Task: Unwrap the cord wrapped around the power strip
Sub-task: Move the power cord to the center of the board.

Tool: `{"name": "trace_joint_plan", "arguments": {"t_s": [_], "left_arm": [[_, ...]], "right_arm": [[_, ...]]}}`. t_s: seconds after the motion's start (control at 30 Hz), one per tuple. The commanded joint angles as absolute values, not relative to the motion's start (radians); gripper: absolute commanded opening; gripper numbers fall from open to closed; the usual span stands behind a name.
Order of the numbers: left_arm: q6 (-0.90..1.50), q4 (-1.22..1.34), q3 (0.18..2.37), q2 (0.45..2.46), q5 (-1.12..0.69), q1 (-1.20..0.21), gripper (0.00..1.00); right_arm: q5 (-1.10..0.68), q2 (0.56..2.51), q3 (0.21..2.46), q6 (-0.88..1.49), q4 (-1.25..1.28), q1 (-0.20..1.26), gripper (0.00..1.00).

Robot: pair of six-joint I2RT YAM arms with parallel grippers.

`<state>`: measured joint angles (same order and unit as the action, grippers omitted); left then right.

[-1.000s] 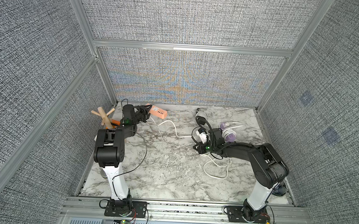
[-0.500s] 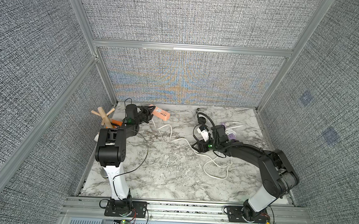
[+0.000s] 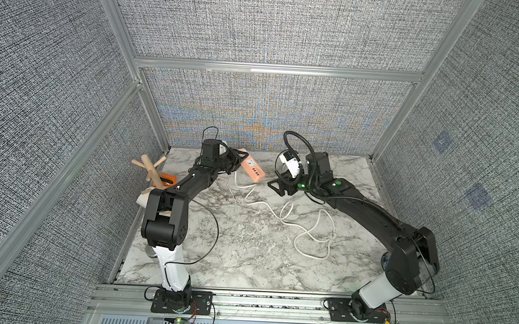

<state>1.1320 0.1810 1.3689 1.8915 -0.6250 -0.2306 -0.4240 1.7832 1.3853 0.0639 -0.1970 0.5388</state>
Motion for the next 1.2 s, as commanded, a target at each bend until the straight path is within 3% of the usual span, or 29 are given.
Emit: {"name": "trace_joint_plan", "arguments": {"t_s": [0.0,0.73,1.0,1.17], "left_arm": [[1.071,0.135,1.380,1.890,-0.618,-0.254,0.01],[1.047,0.124,1.424,1.885,-0.639,-0.322,0.00],[1.047,0.127,1.422,1.879,-0.646,-0.324,0.00],[1.077,0.168,1.403,1.867,-0.653,-0.323,0.00]], "right_arm": [[-0.397,1.831,1.454,0.104,-0.212,0.547,0.89],[-0.347,2.060,1.605,0.296,-0.250,0.564,0.84],[-0.359,2.063,1.596,0.304,-0.229,0.560,0.50],[-0.376,2.074,1.595,0.318,-0.220,0.552,0.42]]}}
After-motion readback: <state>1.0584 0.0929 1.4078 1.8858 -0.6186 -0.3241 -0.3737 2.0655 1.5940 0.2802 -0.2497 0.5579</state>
